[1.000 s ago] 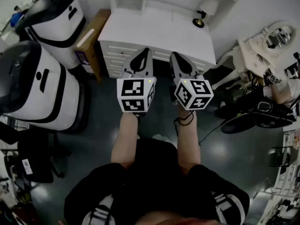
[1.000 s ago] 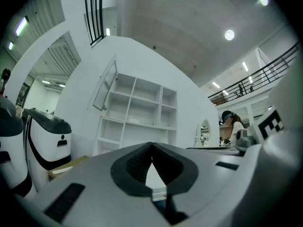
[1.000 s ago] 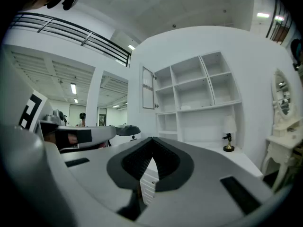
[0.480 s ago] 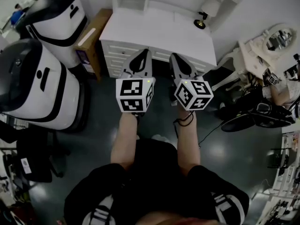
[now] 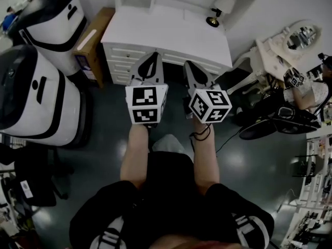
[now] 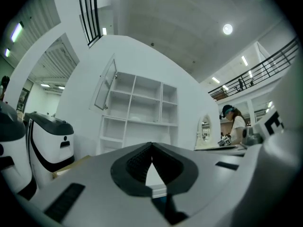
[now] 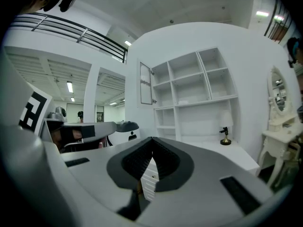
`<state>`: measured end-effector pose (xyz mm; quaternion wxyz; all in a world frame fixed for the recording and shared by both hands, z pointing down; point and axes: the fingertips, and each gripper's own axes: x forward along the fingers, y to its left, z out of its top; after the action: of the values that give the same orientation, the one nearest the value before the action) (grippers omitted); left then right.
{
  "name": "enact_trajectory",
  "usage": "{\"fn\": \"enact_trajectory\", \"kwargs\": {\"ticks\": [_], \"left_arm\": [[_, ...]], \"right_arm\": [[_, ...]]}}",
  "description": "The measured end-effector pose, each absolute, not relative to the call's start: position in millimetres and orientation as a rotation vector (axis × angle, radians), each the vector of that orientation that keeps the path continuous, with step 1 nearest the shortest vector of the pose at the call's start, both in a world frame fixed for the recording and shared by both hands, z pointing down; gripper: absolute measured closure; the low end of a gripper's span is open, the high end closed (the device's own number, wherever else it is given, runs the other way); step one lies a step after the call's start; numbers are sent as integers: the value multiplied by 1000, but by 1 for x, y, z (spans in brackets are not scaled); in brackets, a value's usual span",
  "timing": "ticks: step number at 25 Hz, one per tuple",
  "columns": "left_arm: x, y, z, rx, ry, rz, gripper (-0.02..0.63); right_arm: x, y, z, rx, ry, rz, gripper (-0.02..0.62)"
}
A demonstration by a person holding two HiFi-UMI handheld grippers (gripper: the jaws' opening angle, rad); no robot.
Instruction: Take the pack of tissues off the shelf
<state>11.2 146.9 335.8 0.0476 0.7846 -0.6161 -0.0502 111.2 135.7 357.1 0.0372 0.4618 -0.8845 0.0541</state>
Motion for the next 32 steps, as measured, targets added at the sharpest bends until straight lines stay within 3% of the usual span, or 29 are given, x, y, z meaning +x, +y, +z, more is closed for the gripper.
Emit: {"fn": "enact_trajectory", "kwargs": {"ticks": [8, 18, 32], "left_arm": [[36, 131, 348, 2409, -1796, -130, 594], [5, 95, 368, 2326, -1856, -87, 594], [18, 0, 409, 2282, -1785, -29, 594]], "right_arm": [[135, 119, 372, 1457, -2674, 223, 575], [95, 82, 399, 1323, -2702, 285, 575], [137, -4, 422, 1417, -2650, 386, 575]]}}
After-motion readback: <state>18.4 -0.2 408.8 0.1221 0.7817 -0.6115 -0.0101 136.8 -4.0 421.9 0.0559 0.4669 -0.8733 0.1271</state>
